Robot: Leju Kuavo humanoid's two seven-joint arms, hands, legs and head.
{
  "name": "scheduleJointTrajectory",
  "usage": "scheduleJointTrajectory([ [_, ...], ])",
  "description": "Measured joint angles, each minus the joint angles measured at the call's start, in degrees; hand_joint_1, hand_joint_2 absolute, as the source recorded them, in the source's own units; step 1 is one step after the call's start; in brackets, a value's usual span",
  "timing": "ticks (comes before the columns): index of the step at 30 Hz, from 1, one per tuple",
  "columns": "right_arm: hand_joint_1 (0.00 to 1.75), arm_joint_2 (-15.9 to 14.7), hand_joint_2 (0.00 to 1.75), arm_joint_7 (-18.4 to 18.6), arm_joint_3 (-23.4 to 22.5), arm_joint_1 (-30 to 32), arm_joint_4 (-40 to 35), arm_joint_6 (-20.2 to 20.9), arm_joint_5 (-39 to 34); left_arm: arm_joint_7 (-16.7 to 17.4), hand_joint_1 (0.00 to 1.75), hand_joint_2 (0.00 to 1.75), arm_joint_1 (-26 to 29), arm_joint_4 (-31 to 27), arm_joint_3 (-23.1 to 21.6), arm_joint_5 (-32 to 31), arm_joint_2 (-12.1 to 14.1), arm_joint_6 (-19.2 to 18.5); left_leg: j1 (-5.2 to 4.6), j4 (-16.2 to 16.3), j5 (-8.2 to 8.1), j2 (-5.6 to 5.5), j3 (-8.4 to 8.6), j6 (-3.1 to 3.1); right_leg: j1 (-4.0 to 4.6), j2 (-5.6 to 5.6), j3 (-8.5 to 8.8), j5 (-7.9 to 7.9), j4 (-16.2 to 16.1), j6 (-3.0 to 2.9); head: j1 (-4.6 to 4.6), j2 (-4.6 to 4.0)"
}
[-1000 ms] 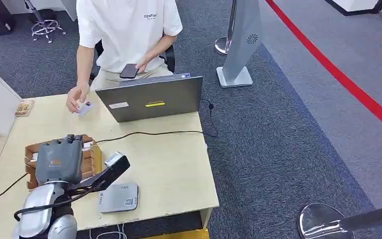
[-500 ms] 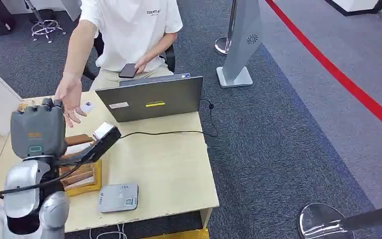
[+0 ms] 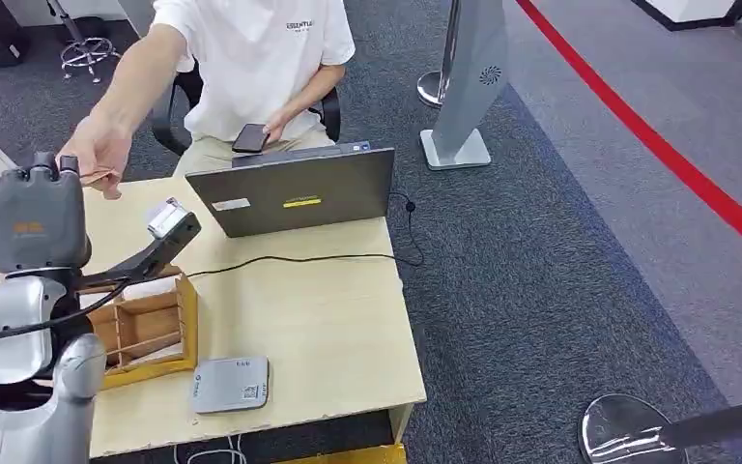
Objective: Pass the card to the sensor for recognition and then transmit it.
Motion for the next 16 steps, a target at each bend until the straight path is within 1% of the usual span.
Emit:
scheduleJointTrajectory([
  [14,0.0,0.0,1.75,0.0,0.0,0.0,0.1,0.0,0.0,0.2,1.75,1.75,-0.1,2.1,0.3,0.0,0.8,0.0,0.01,0.0,-0.08,0.02,-0.1,-0.02,0.0,0.06,-0.12,-0.04,0.0,0.0,0.0,0.0],
  [15,0.0,0.0,1.75,0.0,0.0,0.0,0.1,0.0,0.0,0.2,0.0,1.75,-0.1,2.3,0.3,0.0,0.8,0.0,0.01,0.0,-0.08,0.02,-0.12,-0.02,0.0,0.06,-0.14,-0.04,0.0,0.0,0.0,0.0],
  [16,0.0,0.0,1.75,0.0,0.0,0.0,0.1,0.1,0.0,0.2,0.0,1.75,-0.1,2.3,0.3,0.0,0.8,-0.1,0.01,0.0,-0.08,0.02,-0.14,-0.02,0.0,0.06,-0.16,-0.04,0.0,0.0,0.0,0.0],
])
